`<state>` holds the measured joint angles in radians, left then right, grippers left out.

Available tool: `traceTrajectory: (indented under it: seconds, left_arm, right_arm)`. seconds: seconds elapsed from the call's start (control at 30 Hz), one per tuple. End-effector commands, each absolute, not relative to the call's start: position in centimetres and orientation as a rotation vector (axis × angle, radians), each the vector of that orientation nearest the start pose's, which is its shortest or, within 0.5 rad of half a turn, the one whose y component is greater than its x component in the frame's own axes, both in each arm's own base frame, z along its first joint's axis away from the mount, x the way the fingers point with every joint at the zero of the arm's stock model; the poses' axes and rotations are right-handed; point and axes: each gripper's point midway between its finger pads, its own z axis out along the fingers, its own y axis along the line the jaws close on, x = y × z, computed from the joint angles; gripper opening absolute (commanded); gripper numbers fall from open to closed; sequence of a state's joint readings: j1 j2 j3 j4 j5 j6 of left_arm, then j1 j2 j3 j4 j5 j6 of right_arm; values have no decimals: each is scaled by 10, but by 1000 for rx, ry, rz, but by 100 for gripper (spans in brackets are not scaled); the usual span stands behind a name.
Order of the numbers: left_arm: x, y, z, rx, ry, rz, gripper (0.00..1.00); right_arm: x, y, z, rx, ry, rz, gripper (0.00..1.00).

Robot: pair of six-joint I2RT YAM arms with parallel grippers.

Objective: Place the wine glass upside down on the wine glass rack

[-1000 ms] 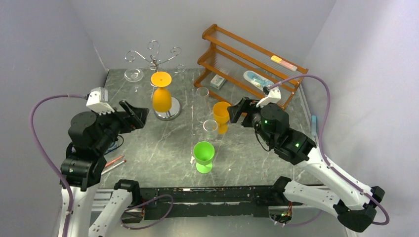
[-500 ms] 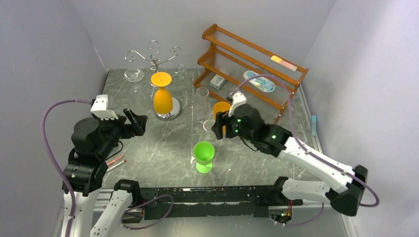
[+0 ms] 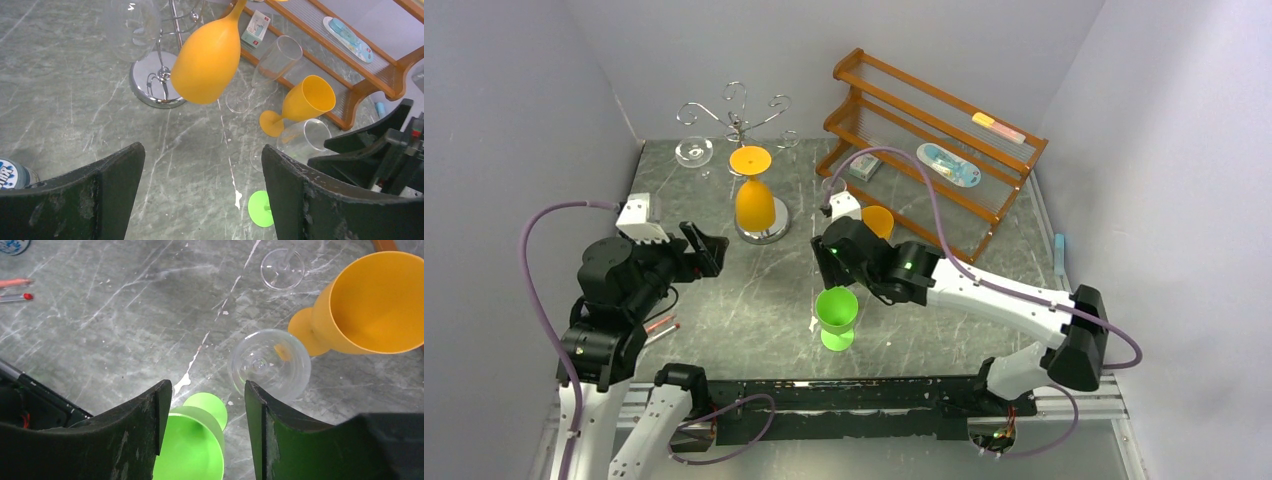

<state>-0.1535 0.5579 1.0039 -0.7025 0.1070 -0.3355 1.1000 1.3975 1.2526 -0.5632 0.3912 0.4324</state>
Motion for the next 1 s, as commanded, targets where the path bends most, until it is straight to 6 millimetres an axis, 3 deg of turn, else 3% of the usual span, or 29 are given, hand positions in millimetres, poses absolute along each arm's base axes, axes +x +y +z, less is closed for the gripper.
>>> traceTrajectory:
  seconds: [0.0,0.13,0.3,0.53,0.6,0.83,0.97]
  left_arm:
    - [213,-73,309,-92,1844,-492,90]
    - [214,-76,304,-105,1854,-519,90]
    - [215,-78,299,-117,1870,-534,90]
    - [215,-81,288,-192,1921,-575,90]
    - [212,-81,278,-259,1959,-600,90]
    - [195,-94,222,-679,2114,-788,91]
    - [189,-114,216,-896,2082,-1019,92]
  right_arm:
    - [230,322,198,-521,2217,304,58]
    - [238,325,182,-515,2256,263,53]
    - [244,329,178,-524,2262,289,42]
    - [245,337,181,-547,2245,328,7]
    - [244,343,189,-551,2223,383,0]
    - [235,372,238,-548,2047,674,0]
    - [226,387,258,-544,1930,832,0]
